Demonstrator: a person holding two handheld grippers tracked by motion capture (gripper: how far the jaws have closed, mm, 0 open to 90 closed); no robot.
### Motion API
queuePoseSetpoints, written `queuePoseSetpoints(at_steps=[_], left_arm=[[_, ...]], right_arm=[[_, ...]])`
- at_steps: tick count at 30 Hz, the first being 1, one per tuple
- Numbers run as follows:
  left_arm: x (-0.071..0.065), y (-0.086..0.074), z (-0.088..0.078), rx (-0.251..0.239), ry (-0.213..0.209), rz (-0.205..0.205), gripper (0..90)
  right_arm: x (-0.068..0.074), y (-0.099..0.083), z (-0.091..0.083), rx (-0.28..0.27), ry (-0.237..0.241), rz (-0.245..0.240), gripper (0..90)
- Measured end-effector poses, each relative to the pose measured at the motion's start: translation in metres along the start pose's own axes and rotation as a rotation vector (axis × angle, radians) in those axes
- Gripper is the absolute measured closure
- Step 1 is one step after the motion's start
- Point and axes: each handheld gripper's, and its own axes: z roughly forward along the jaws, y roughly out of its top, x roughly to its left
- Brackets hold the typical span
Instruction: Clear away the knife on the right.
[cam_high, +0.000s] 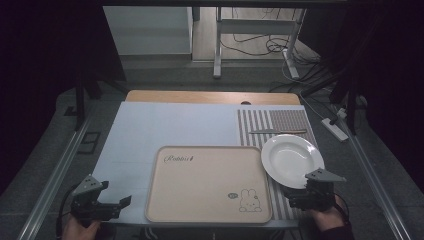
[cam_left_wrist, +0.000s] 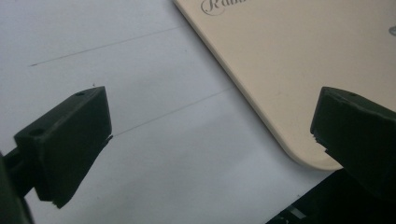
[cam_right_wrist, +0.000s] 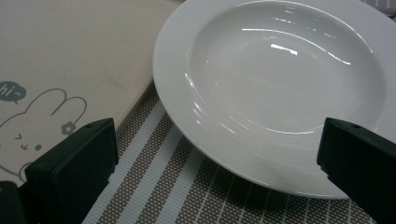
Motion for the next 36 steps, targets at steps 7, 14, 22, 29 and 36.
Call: queuePoseSetpoints(at_steps=[7, 14, 22, 29, 36], left_arm=[[0.003, -0.001, -0.001, -0.004, -0.022, -0.014, 0.0], [0.003, -0.001, -0.001, -0.005, -0.030, -0.019, 0.0], [0.004, -0.001, -0.001, -0.004, -0.030, -0.022, 0.3], [0.004, -0.001, -0.001, -0.006, -0.029, -0.025, 0.5], [0.004, -0.001, -0.001, -0.004, -0.028, -0.027, 0.8]], right_arm=[[0.001, 0.001, 0.002, 0.016, 0.013, -0.017, 0.0], [0.001, 0.001, 0.002, 0.019, 0.020, -0.017, 0.0], [0.001, 0.001, 0.003, 0.028, 0.024, -0.016, 0.0], [0.002, 0.004, 0.002, 0.018, 0.038, -0.024, 0.0], [0.004, 0.011, 0.003, -0.012, 0.040, -0.052, 0.0]])
